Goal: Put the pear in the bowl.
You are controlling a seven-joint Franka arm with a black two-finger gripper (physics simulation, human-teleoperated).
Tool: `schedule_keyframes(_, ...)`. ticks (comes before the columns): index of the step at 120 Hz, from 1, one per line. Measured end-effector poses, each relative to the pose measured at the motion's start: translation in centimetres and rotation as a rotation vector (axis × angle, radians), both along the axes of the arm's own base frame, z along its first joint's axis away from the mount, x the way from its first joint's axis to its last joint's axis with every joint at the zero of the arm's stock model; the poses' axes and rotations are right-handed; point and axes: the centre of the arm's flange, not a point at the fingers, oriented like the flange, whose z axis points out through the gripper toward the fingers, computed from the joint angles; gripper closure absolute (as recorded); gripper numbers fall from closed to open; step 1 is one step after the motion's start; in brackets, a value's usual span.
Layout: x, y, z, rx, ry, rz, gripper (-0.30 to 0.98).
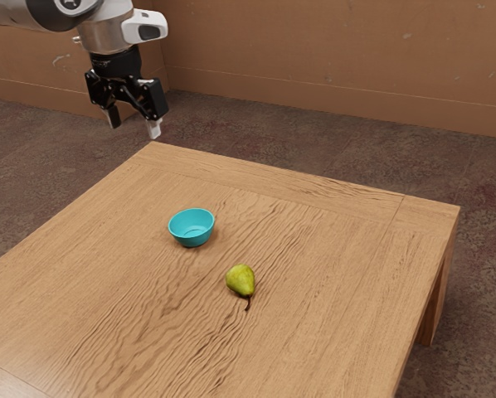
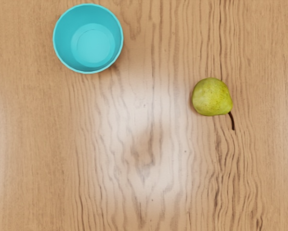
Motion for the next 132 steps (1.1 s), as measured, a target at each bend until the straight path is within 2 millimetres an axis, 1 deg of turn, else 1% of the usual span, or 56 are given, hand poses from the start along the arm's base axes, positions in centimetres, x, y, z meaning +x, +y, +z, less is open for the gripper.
schedule_keyframes(37,0.1,0.4,-0.1,0.001,0.001,0.010,0.00)
schedule_keyframes(47,-0.2,-0.1,0.2,0.004,0.001,0.004,0.00)
schedule_keyframes(51,-0.6,-1.0,0.5,0.007,0.002,-0.007,0.00)
schedule_keyframes(55,-1.2,-2.6,0.8,0.013,0.013,-0.028,0.00)
schedule_keyframes(59,-2.1,-4.9,0.9,0.019,0.024,-0.061,0.00)
schedule_keyframes(64,-3.4,-8.5,0.7,0.028,0.042,-0.113,0.00)
schedule_keyframes(68,-4.3,-11.3,-0.1,0.036,0.058,-0.150,0.00)
schedule_keyframes(70,-4.6,-12.3,-0.9,0.041,0.071,-0.162,0.00)
schedule_keyframes(73,-5.2,-13.4,-2.1,0.047,0.088,-0.169,0.00)
schedule_keyframes(76,-5.8,-13.7,-3.1,0.052,0.098,-0.163,0.00)
schedule_keyframes(86,-7.7,-13.1,-6.1,0.053,0.110,-0.103,0.00)
schedule_keyframes(93,-8.7,-12.8,-8.7,0.039,0.122,-0.061,0.00)
schedule_keyframes(103,-9.5,-12.7,-11.8,0.018,0.125,-0.004,0.00)
schedule_keyframes(112,-9.8,-12.6,-14.0,0.002,0.120,0.044,0.00)
schedule_keyframes(122,-10.4,-12.7,-17.9,-0.027,0.136,0.098,0.00)
schedule_keyframes(127,-10.6,-12.8,-19.1,-0.038,0.137,0.123,0.00)
schedule_keyframes(132,-10.6,-13.0,-20.0,-0.047,0.131,0.144,0.00)
